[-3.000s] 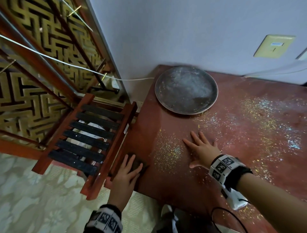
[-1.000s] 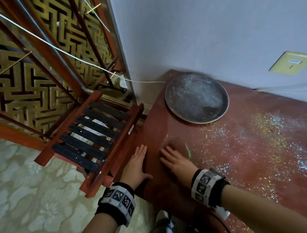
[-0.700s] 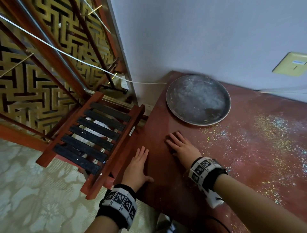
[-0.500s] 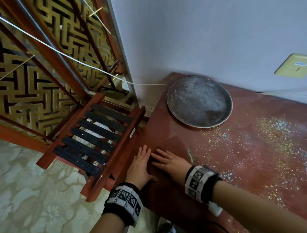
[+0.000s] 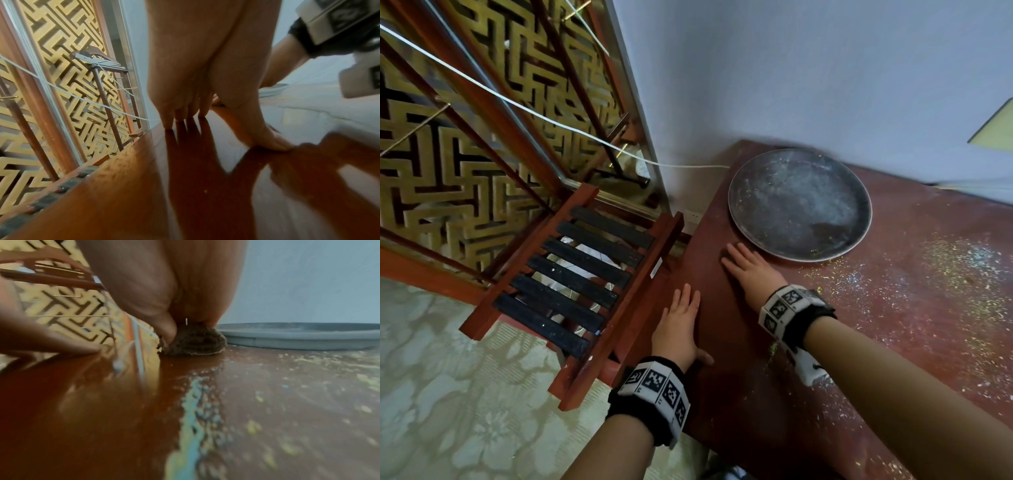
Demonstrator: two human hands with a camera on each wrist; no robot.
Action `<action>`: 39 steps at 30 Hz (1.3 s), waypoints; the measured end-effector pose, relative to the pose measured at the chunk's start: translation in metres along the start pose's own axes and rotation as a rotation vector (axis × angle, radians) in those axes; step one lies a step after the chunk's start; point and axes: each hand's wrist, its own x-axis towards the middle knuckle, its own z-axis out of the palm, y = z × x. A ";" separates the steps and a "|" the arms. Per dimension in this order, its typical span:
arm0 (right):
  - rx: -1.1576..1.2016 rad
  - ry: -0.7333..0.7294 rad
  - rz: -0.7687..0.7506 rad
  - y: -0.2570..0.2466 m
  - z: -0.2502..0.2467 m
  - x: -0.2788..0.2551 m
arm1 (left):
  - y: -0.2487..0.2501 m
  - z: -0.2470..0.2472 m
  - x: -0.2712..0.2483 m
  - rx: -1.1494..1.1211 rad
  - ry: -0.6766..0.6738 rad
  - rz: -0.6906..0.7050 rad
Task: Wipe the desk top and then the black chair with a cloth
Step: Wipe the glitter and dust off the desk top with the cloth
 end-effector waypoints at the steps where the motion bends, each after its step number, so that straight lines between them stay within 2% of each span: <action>1: 0.012 0.002 0.029 0.000 -0.002 0.003 | 0.001 0.000 0.000 0.002 0.002 -0.003; 5: -0.055 -0.028 -0.143 -0.015 0.004 0.008 | -0.002 0.001 0.001 -0.006 0.001 0.000; 6: -0.033 -0.020 -0.125 -0.009 0.002 0.012 | -0.002 0.002 0.002 -0.008 -0.002 0.001; 9: 0.060 0.018 0.054 0.003 -0.010 0.021 | -0.003 0.002 0.002 -0.010 -0.004 0.002; 10: 0.068 0.024 0.049 -0.001 -0.010 0.021 | -0.004 0.002 0.002 -0.010 -0.003 0.003; 14: 0.005 -0.012 -0.138 -0.016 0.001 0.011 | -0.005 0.002 0.003 -0.007 -0.009 0.011; 18: 0.115 0.029 0.058 0.010 -0.004 0.014 | -0.006 0.003 0.003 -0.024 -0.005 0.018; 19: 0.108 0.031 0.067 0.006 -0.003 0.011 | -0.007 0.003 0.002 -0.026 -0.001 0.023; 22: 0.020 -0.048 -0.092 -0.017 0.010 -0.010 | -0.011 0.004 -0.002 -0.026 0.023 0.054; 24: 0.001 -0.072 -0.160 -0.013 0.013 -0.024 | -0.014 0.007 -0.008 -0.022 0.042 0.084; 29: 0.051 -0.033 0.061 0.022 0.005 -0.027 | -0.020 0.018 -0.025 -0.054 0.072 0.139; 31: 0.048 -0.048 0.050 0.008 0.006 -0.032 | -0.021 0.021 -0.028 -0.067 0.083 0.144; 35: 0.021 -0.093 -0.121 -0.017 0.018 -0.051 | -0.020 0.023 -0.029 -0.077 0.095 0.138; 37: 0.046 -0.073 -0.078 0.000 0.017 -0.047 | -0.020 0.022 -0.030 -0.085 0.093 0.138; 39: 0.075 -0.055 0.059 0.022 0.014 -0.041 | -0.020 0.022 -0.030 -0.091 0.092 0.140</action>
